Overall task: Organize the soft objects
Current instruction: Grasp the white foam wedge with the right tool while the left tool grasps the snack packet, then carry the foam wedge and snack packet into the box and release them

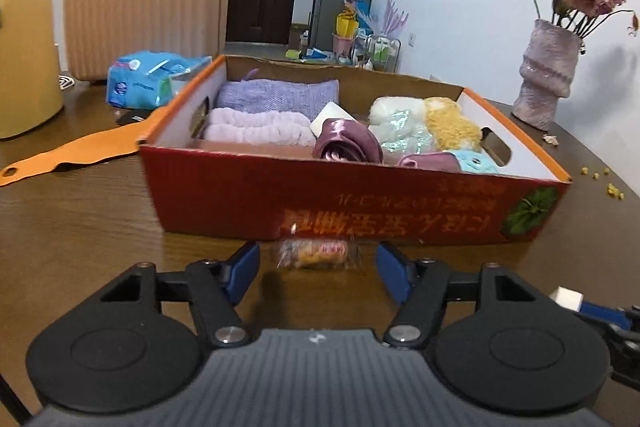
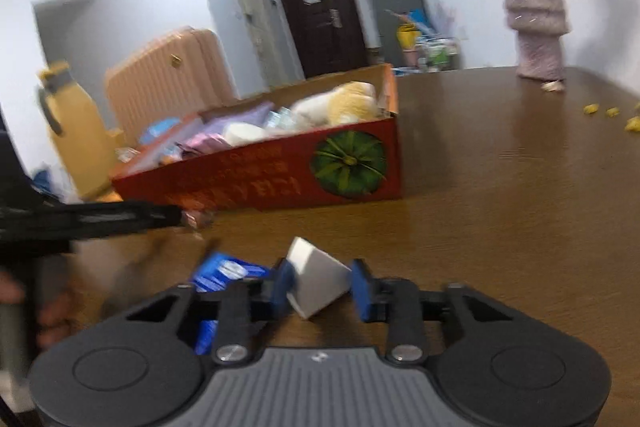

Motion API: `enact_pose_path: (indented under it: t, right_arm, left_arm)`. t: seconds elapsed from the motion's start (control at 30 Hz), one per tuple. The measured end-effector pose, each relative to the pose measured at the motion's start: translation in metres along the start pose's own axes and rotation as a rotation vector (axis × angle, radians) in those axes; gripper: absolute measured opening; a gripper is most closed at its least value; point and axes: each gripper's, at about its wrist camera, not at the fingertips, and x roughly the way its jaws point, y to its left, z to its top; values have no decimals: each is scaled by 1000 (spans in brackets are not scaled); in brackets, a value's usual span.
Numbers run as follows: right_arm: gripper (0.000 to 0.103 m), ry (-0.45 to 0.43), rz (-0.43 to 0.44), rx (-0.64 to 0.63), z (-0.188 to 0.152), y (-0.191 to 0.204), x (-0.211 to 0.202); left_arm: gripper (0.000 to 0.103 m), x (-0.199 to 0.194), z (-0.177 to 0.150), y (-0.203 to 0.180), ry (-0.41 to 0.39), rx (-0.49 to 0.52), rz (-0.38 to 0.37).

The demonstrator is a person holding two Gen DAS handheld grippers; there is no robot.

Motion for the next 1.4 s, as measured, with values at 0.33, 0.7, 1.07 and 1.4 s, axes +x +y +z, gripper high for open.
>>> enact_pose_path:
  t: [0.33,0.7,1.07,1.4]
  right_arm:
    - [27,18,49,50,1,-10,7]
    - [24,1,15,26,0,-5,2]
    - [23,-68,-3,36,-23,11,-51]
    - [23,-139,41,-25,17,21,-70]
  left_arm:
    - [45,20,-2,-5,5,47,26]
    - [42,-33,-25,-2,-32,64,35]
    - [42,-123,-47,8,-94,69,-5]
    - [43,-116,7,-3,-168,69,-122]
